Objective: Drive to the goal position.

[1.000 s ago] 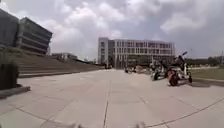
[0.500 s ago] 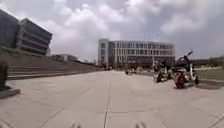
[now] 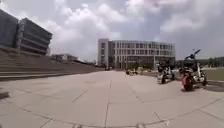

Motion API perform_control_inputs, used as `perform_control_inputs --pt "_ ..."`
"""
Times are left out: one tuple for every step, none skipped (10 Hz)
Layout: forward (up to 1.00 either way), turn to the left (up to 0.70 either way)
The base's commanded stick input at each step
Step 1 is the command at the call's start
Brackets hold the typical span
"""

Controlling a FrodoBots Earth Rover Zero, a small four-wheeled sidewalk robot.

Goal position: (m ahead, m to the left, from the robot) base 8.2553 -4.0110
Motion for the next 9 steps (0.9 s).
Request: perform_control_inputs --pt "0.7 0.0" --pt "0.7 0.0" --pt "0.7 0.0" --pt "0.7 0.0" --pt "0.7 0.0" --pt "0.7 0.0" --pt "0.7 0.0" --pt "0.7 0.0" --pt "0.7 0.0"
